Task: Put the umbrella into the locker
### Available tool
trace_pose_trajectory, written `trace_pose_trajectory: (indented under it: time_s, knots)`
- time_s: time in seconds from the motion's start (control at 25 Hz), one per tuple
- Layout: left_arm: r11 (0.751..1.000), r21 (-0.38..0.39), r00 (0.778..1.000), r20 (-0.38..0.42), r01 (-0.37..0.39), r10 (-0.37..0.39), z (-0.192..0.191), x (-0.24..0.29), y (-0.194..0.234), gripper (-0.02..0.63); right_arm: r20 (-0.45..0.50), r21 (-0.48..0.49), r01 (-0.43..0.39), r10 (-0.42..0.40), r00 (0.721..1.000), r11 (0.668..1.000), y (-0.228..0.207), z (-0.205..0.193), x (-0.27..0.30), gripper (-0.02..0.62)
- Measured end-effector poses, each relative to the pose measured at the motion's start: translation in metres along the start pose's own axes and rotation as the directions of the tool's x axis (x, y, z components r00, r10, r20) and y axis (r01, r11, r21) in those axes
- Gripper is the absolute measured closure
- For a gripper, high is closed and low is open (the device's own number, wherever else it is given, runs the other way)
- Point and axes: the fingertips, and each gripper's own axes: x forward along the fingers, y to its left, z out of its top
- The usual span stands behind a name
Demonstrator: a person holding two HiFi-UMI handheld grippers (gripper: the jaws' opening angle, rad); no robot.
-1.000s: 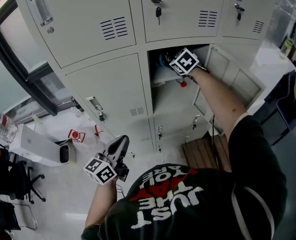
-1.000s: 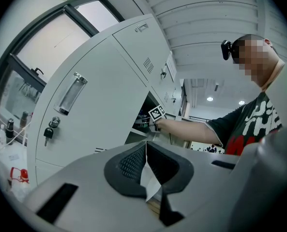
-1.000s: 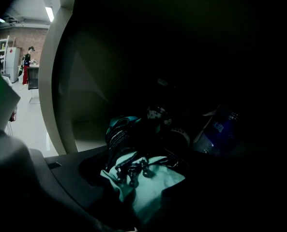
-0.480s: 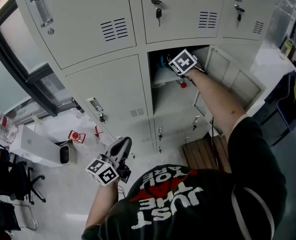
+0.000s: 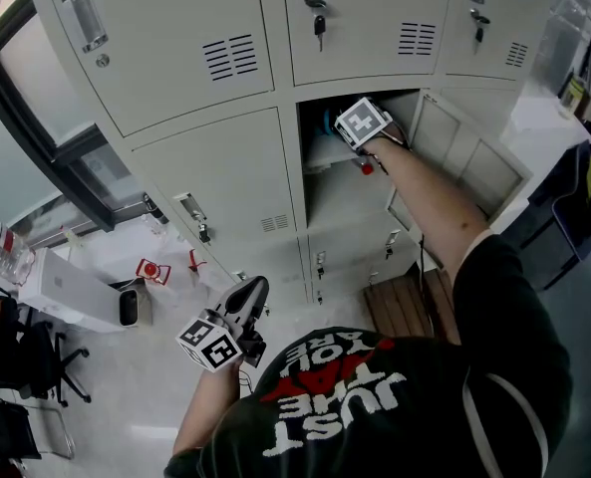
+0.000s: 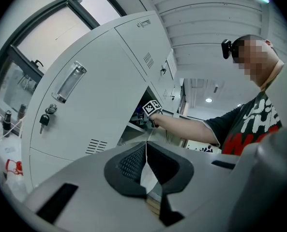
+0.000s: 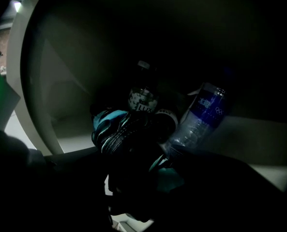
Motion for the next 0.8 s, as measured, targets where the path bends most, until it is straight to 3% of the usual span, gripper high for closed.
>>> trace_pose_trajectory:
  time_s: [0.24,0.4,0.8]
  knots:
    - [1.000,-0.009,1.000,-0.006,0.003,-0.003,-0.003,-0.001,-0.004,0.591,-0.090,0.017,0.022,-0.020,0.996,1.000,-0.005,-0.020,0.015,0.235]
    - [1.000,-0.017,1.000,-0.010,-0.002,0.002,-0.005,-0.001,-0.004,0.591,-0.095,0.052,0.006,-0.002,0.995,0.999,-0.006,-0.021,0.017,0.232]
    - [1.000,-0.017,1.000,-0.015,0.005,-0.005,-0.006,-0.001,-0.007,0.591,-0.058,0.015,-0.015,0.015,0.998,1.000,0.000,-0.022,0.007,0.233]
